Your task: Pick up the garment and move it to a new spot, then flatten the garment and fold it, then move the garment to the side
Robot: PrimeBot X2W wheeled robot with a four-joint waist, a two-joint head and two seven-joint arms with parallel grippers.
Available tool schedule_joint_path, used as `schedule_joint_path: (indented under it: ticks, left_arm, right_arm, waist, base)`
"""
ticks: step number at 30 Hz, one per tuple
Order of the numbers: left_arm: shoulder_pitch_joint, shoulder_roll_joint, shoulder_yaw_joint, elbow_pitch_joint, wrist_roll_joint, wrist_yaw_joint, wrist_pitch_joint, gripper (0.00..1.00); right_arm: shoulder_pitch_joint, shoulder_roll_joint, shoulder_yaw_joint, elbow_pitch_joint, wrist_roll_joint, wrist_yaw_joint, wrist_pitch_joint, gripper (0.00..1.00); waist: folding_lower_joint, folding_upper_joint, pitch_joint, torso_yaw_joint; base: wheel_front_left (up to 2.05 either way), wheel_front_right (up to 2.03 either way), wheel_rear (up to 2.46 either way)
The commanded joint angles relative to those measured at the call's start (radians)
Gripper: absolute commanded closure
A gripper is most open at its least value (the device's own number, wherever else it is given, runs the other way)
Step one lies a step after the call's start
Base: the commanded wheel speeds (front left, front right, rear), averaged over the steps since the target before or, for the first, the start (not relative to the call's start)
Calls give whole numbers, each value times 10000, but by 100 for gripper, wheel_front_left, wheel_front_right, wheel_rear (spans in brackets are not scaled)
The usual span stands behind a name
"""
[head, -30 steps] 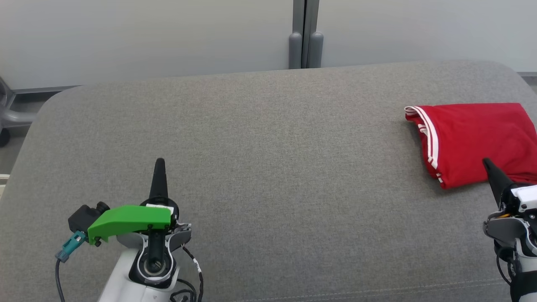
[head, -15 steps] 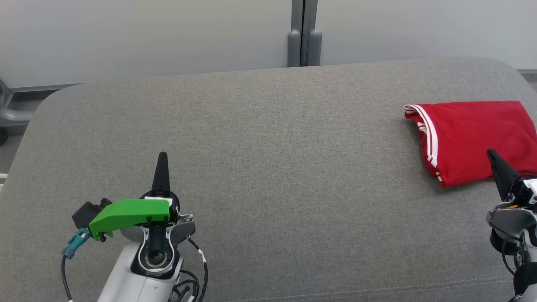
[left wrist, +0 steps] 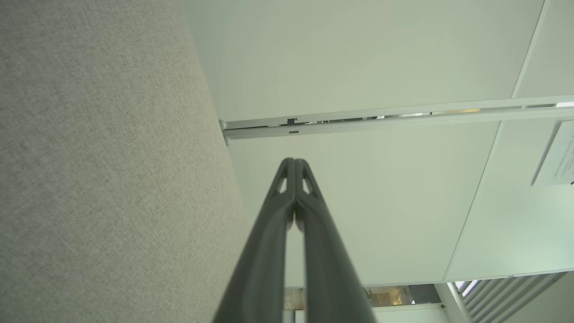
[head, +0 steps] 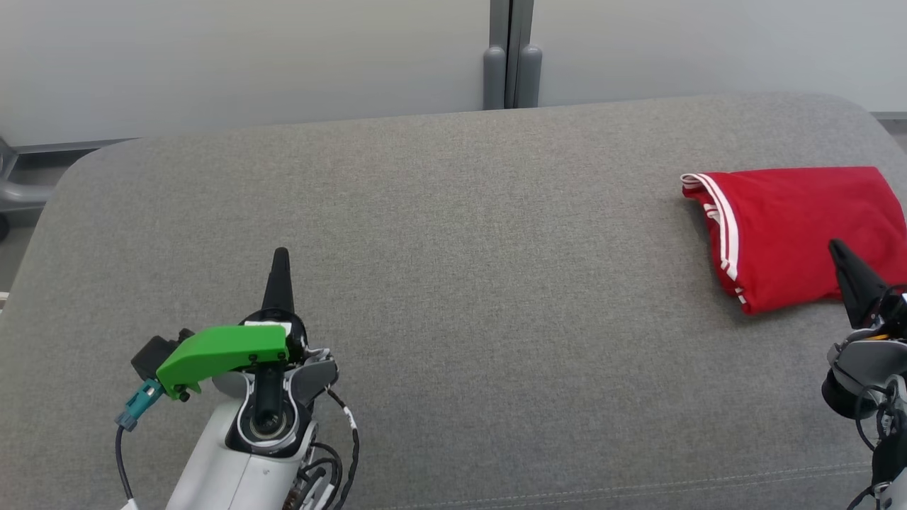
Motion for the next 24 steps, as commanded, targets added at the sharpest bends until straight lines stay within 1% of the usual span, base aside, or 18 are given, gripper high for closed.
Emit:
schedule_joint_path:
  ticks: [1, 6, 24]
  left_arm:
    - [-201, -19, -28, 57, -237, -76, -62, 100]
    - [-297, -72, -43, 127, -477, -110, -67, 100]
    - [-255, -63, -38, 121, -468, -108, -47, 100]
  right_arm:
    - [-146, -84, -79, 108, 227, 4, 93, 100]
    - [-258, -116, -137, 243, 548, 4, 192, 100]
    - [-207, -131, -64, 232, 580, 4, 141, 100]
  waist:
    - [0, -1, 8, -6]
    - [0, -1, 31, -20]
    - [0, -1, 31, -20]
  base:
    - [0, 0, 0]
    - [0, 0, 0]
    - [0, 0, 0]
